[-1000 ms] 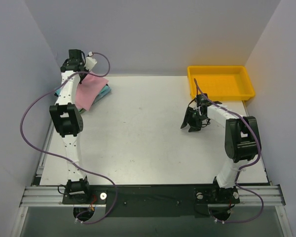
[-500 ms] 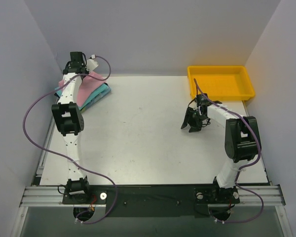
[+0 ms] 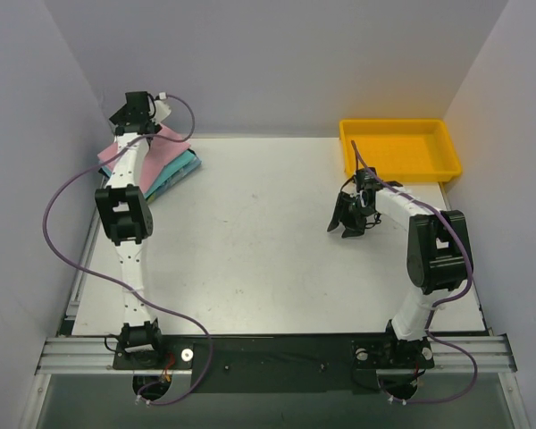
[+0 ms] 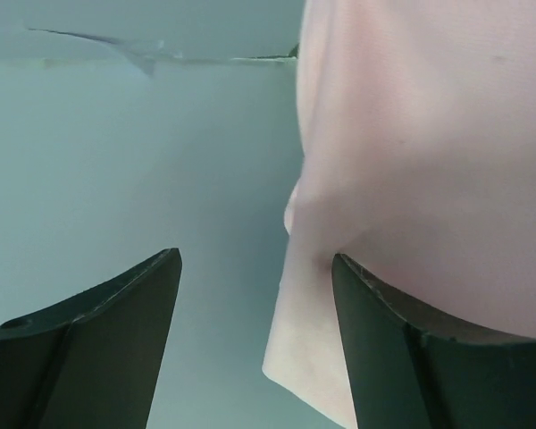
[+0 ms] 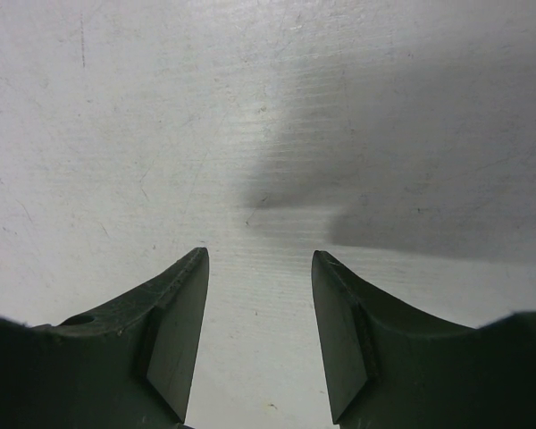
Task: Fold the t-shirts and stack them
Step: Put the neatly folded tshirt into the corner of the board with the left arm
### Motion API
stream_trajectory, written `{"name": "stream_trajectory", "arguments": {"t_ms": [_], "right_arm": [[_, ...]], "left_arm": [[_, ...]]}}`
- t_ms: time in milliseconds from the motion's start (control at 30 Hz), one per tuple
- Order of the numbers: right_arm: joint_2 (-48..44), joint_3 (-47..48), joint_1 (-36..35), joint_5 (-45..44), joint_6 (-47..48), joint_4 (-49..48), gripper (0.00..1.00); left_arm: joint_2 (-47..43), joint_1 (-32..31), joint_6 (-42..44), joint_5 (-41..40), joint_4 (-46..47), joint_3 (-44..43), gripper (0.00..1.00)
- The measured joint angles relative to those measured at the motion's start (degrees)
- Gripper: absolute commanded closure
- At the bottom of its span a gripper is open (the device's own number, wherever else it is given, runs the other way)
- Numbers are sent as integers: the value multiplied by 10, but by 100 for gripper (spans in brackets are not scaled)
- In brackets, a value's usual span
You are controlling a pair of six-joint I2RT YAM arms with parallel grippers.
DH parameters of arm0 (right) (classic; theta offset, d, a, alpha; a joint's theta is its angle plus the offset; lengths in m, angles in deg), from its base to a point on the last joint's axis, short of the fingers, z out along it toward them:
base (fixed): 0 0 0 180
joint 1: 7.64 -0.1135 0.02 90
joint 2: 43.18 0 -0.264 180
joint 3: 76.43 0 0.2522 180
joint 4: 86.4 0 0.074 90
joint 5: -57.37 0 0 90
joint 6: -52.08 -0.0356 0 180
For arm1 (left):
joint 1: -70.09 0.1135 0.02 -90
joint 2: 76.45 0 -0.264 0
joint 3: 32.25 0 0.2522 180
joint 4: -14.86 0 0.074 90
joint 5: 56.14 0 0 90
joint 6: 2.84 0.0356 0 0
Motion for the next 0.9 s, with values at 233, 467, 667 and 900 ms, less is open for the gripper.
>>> {"name": "stream_trajectory", "arguments": {"t_ms": [233,467,667,900], "right_arm": [[0,0,0,3,0,-5,55],[0,-30,0,10,-2,-23,55],[-10,-47,-1,22,-8,-43,55],[-13,-54,-1,30,-8,-55,55]], "left_arm": [[-84,-1,-96,105,-64,53,49],[-239,3,-134,277,-189,170,40],[-325,20,-98,293,-169,411,32],[-298,18,-93,250,-129,460,34]]}}
